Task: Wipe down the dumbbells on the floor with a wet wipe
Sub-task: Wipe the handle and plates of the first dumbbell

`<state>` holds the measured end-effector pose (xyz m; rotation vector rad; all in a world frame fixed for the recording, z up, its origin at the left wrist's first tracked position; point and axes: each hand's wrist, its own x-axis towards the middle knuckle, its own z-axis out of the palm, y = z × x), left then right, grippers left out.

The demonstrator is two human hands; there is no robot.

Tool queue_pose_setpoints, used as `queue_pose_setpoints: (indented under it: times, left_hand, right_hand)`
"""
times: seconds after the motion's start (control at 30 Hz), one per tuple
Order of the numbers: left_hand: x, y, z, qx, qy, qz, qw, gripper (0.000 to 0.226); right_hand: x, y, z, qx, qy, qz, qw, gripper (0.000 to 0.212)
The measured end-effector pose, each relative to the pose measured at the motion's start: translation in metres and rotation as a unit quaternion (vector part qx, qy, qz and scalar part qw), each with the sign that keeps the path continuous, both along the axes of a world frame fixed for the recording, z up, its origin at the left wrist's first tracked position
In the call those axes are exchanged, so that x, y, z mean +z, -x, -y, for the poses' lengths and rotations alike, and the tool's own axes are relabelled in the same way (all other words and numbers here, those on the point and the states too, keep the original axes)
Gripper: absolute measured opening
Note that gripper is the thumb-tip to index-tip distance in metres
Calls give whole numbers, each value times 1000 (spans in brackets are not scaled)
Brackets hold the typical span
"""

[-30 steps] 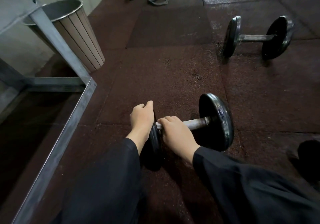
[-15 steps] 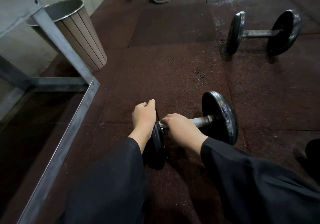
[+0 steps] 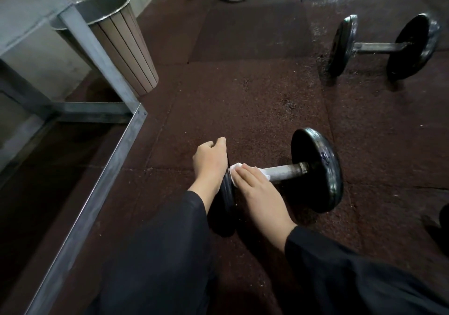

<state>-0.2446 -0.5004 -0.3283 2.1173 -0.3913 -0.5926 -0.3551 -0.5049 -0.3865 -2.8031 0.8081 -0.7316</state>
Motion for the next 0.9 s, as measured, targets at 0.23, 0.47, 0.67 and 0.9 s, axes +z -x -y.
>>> queue_pose_setpoints:
  times: [0.23,0.47,0.67,0.9]
  left_hand:
    - [-1,-1,2,-1,-5,4,1000,26]
    - [-4,-2,1,-2,-1,8,1000,24]
    - [-3,1,0,3,-2,2,1000,34]
    - [-4,-2,2,2,-2,-1,1000,34]
  right_hand:
    - [-35,28,-4,62,47,-20,997,60]
    - [-53,33,-3,66,111,-49,990,52]
    - [-33,43,3,-10,56,-16,998,50]
    - [12,4,7,25,-39,-8,999,43]
